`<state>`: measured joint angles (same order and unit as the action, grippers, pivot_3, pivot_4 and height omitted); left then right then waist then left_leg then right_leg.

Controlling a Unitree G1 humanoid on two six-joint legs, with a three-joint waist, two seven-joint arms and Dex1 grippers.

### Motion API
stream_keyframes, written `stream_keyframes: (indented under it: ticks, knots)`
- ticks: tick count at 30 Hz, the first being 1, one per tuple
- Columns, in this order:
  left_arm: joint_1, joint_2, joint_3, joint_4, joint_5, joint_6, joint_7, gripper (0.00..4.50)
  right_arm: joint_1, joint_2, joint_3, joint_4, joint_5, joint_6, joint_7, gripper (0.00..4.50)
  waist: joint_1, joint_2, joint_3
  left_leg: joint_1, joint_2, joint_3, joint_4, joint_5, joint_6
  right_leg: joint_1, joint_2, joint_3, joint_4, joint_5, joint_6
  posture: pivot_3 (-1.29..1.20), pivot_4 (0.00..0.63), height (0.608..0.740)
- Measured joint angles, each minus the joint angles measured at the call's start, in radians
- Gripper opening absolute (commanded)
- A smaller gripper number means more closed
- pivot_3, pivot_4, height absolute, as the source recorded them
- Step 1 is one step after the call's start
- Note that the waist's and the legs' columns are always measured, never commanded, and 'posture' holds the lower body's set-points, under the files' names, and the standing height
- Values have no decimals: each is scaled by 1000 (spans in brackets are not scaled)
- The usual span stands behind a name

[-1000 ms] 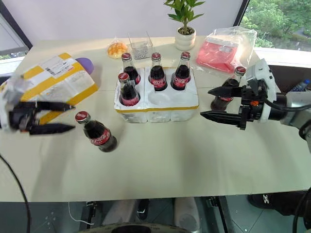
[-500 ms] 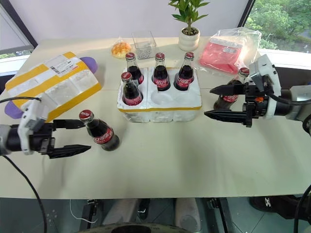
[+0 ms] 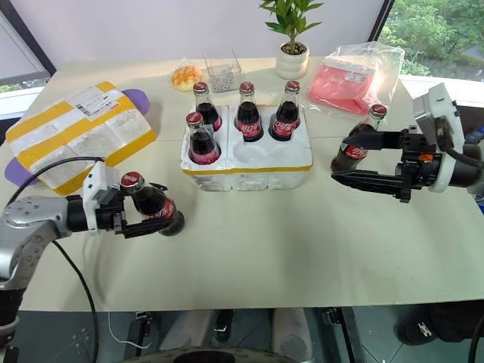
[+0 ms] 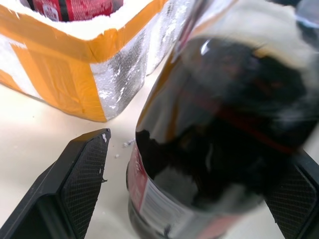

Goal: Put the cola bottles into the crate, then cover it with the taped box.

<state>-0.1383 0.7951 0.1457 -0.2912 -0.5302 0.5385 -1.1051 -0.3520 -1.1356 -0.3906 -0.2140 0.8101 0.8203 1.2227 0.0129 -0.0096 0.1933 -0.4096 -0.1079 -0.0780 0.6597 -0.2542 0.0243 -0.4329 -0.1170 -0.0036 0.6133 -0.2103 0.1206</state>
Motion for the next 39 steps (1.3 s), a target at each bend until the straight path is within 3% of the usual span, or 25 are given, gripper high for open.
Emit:
stream_keyframes:
  ticks: [3,6,10,18,23,32,39]
  knots:
    - [0,-9,-9,-5,-5,-3,7,2766,4,0,-14,-7,5,11,-11,4500,0,0,0,0,0,0,0,0,0,0,0,0,0,0,0,0,150,740]
    - [11,2,-7,-28,-36,28,1,2806,15,0,-22,-19,18,18,-22,4500,0,0,0,0,0,0,0,0,0,0,0,0,0,0,0,0,150,740]
    - [-21,3,-5,-71,-199,159,-8,2806,37,6,-22,-21,21,22,-34,4500,3,0,0,0,0,0,1,0,0,0,0,0,0,0,0,0,150,740]
    - [-342,-115,14,-61,-384,264,109,2806,30,31,-12,-33,38,22,-64,4500,-1,-1,0,0,-1,0,3,0,1,2,1,-1,0,1,2,0,150,740]
    - [-437,-223,-84,5,-359,259,143,2806,34,58,-11,-46,44,24,-90,4500,0,-1,0,0,-1,0,3,0,1,1,1,-1,1,1,2,0,150,740]
    - [-505,-453,-196,84,-147,121,322,2806,91,71,-30,-120,86,48,-145,4500,3,-1,1,-1,-1,0,3,0,1,2,0,0,0,1,2,0,150,740]
    - [-501,-521,-203,37,-65,98,470,2806,118,74,-66,-147,115,62,-187,4500,3,-1,1,0,-1,0,3,0,1,2,1,0,0,1,2,0,150,740]
